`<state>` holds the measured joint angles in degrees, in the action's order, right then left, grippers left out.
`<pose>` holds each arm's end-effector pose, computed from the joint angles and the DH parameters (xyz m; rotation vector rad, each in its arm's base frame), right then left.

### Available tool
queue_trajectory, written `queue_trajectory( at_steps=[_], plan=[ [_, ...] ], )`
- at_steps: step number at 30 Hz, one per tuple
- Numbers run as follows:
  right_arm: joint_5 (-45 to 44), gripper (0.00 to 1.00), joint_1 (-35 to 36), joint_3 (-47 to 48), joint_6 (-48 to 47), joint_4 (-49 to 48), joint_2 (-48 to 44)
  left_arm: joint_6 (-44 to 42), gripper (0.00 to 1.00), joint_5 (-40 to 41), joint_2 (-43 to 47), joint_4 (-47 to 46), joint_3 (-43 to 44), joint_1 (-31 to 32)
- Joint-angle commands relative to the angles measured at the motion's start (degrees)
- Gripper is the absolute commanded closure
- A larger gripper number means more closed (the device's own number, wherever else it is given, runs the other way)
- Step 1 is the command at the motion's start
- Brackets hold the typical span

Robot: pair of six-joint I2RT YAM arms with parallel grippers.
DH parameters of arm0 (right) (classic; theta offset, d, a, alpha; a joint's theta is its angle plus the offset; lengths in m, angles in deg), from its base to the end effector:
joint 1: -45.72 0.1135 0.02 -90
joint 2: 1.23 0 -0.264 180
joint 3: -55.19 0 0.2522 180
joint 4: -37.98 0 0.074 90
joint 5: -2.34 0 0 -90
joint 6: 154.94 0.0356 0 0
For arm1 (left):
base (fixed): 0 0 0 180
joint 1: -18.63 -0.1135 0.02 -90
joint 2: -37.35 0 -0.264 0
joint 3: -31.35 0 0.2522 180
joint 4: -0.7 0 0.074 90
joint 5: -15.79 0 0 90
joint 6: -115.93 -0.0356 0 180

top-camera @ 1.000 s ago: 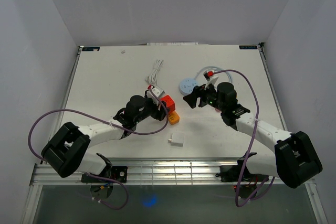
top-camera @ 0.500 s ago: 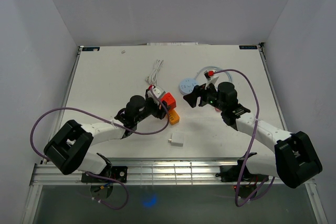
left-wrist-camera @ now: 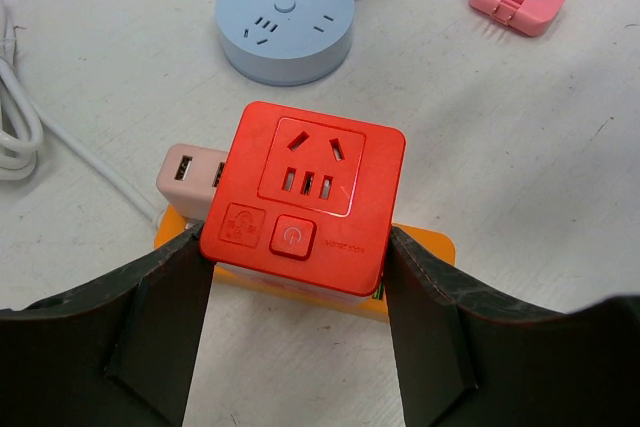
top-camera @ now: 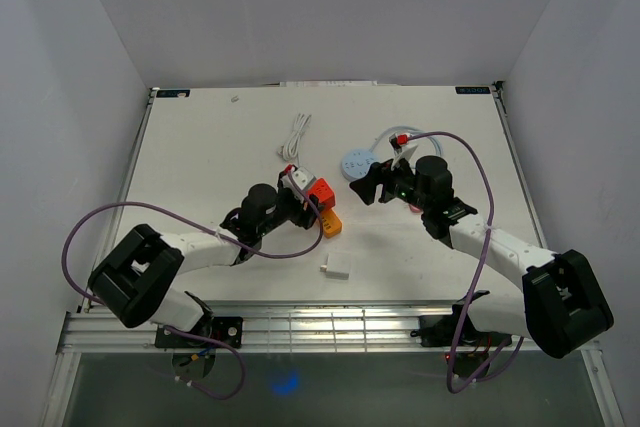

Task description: Insert the plug

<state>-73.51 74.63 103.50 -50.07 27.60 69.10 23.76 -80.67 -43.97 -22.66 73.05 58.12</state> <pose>0.2332 0.1387 0.2456 -0.4060 1.7876 0.7642 0.2131 -0.1808 0.1830 0.7461 1.7363 -0.5540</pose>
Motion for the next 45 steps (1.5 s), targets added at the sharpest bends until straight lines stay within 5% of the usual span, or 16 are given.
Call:
queue_trajectory(
  at_steps=[1, 27, 30, 38, 45],
  plan=[
    [0.79, 0.25, -0.34, 0.35, 0.24, -2.4, 0.25, -0.46, 1.0, -1.01, 0.2, -2.34, 0.88, 0.15],
    [3.6, 0.3, -0.43, 0.52, -0.19, -3.19, 1.39, -1.25, 1.0, 0.22, -2.0, 2.49, 2.46, 0.59],
    [9.9, 0.37, -0.34, 1.58, -0.28, -4.06, 2.62, -1.08, 1.0, 0.22, -2.61, 2.58, 2.73, 0.59],
    [21.52, 0.76, -0.25, 8.95, 3.23, -4.95, 11.93, -1.16, 1.0, 0.04, -3.76, 4.34, 3.78, 0.59],
    [24.78, 0.89, 1.15, 11.94, 5.87, -6.18, 19.05, -1.08, 1.0, -0.04, -4.46, 4.96, 4.14, 0.59]
  ],
)
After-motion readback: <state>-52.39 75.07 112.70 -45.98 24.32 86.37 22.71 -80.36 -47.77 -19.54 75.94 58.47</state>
